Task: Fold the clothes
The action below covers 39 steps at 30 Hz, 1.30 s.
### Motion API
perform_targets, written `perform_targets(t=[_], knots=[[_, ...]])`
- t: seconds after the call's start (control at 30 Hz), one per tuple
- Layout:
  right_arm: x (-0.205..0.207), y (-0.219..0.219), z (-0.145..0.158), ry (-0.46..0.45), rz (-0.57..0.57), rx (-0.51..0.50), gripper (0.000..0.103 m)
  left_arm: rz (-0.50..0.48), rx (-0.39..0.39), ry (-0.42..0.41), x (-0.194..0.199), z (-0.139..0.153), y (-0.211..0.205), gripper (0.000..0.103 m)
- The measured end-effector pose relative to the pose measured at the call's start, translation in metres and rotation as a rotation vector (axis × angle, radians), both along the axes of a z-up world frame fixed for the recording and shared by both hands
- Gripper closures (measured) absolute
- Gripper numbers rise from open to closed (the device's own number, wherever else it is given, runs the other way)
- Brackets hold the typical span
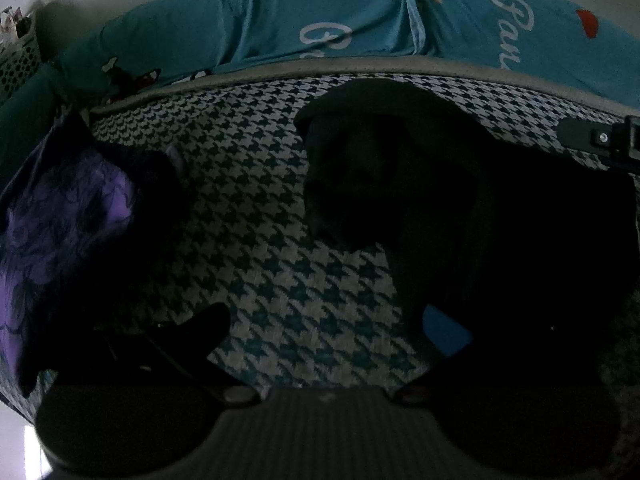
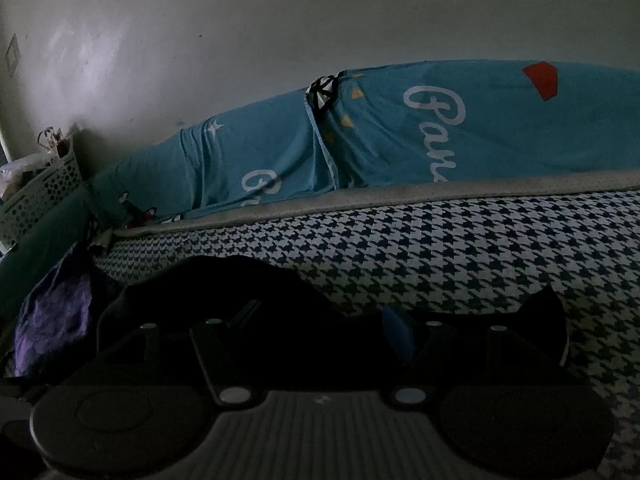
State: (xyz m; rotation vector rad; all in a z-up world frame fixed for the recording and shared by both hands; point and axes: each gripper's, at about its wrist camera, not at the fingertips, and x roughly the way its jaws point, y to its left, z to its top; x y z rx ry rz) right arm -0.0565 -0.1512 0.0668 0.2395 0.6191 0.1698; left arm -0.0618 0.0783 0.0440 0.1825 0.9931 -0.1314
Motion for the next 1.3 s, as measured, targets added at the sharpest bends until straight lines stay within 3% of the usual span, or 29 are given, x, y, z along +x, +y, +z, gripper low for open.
perform_targets(t=[0.37, 1.03, 1.3], knots=[[-0.004, -0.009, 0.005, -0.017, -0.016, 0.0, 0.038, 0.003, -0.036, -0.029, -0.002, 0.008, -0.005, 0.0], [-0.016, -0.044, 0.009, -0.02, -0.085, 0.017, 0.038, -0.043, -0.031, -0.101, -0.009, 0.014, -0.03, 0.0], [-0.022, -0.066, 0.011, -0.031, -0.139, 0.016, 0.037, -0.015, -0.078, -0.148, 0.002, 0.02, -0.03, 0.0]])
